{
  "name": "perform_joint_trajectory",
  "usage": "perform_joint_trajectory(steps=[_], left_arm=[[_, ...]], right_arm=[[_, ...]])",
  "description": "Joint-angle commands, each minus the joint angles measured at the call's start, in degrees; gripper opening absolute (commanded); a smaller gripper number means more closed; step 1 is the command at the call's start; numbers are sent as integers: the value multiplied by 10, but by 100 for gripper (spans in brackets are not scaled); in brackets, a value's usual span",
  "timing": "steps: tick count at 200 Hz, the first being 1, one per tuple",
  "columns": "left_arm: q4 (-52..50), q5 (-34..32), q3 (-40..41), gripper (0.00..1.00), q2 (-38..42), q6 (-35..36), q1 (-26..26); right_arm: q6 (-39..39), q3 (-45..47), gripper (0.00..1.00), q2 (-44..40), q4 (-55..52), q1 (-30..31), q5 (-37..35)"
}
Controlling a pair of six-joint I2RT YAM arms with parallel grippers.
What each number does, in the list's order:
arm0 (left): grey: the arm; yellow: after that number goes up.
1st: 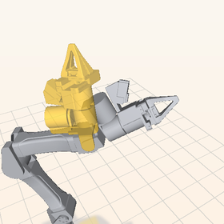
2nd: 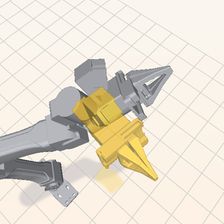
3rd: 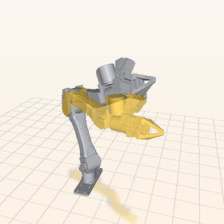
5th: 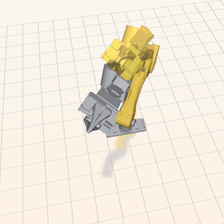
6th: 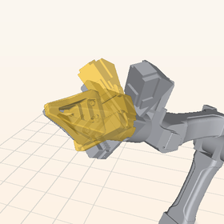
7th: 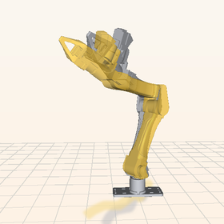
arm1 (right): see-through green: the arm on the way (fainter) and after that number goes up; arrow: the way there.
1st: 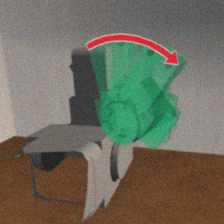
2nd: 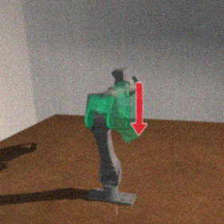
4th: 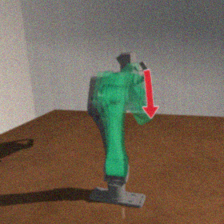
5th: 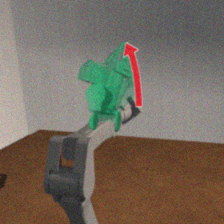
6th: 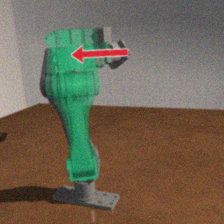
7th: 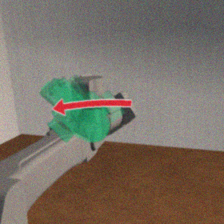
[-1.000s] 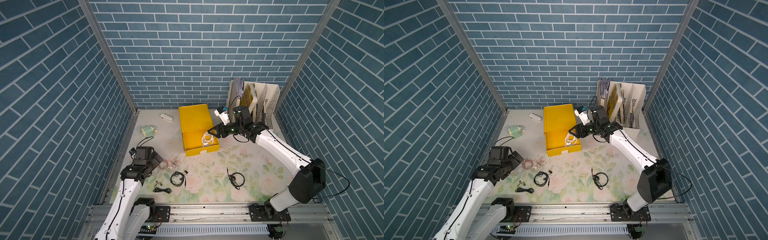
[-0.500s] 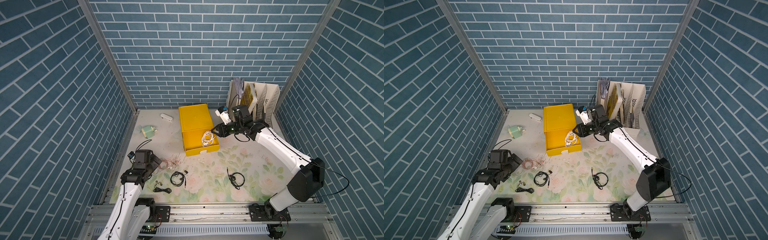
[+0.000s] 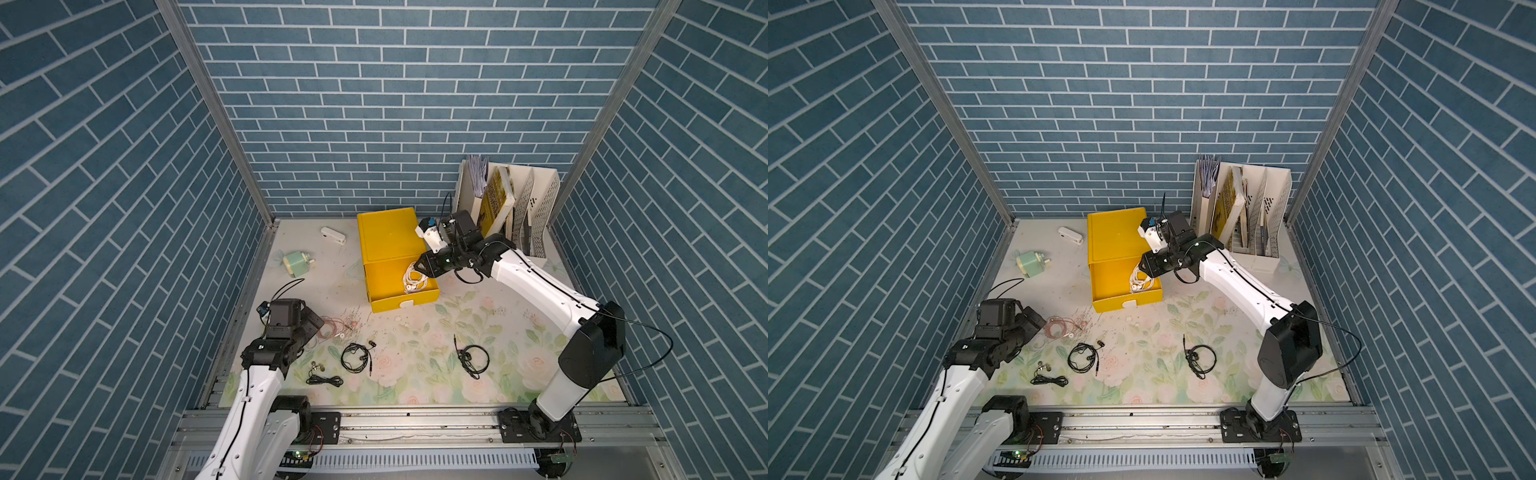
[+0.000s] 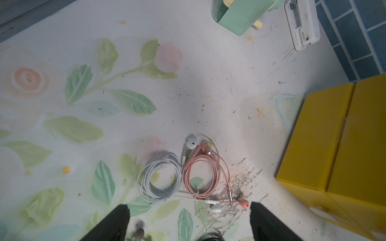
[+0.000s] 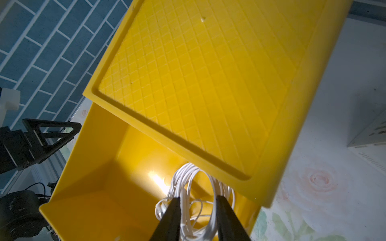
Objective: Place the wired earphones into the drawer by color
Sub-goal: Place the wired earphones in the drawer.
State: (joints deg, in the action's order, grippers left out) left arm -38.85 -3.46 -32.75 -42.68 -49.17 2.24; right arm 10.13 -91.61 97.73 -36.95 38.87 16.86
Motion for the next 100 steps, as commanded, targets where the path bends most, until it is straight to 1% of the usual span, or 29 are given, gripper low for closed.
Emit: perform_joint_trajectory(steps=[1,33,72,84,93,100], left_arm=[[-1,1,3,95,5,10,-4],[-2,2,1,95,7,13,-4],[-2,2,0,95,9,14,-4],[-3,1,0,95,11,15,-4],[-3,0,-1,95,12,14,-4],[-3,1,-1,95,13,14,-4]], right_arm=[[-5,-23,31,16,-29,7,-28],[-2,-41,31,36,-30,17,-27],[-2,-77,30,69,-31,32,-4],[-2,-86,26,75,-28,37,5],[-2,-92,18,78,-26,39,10],[0,-93,15,77,-22,40,14]])
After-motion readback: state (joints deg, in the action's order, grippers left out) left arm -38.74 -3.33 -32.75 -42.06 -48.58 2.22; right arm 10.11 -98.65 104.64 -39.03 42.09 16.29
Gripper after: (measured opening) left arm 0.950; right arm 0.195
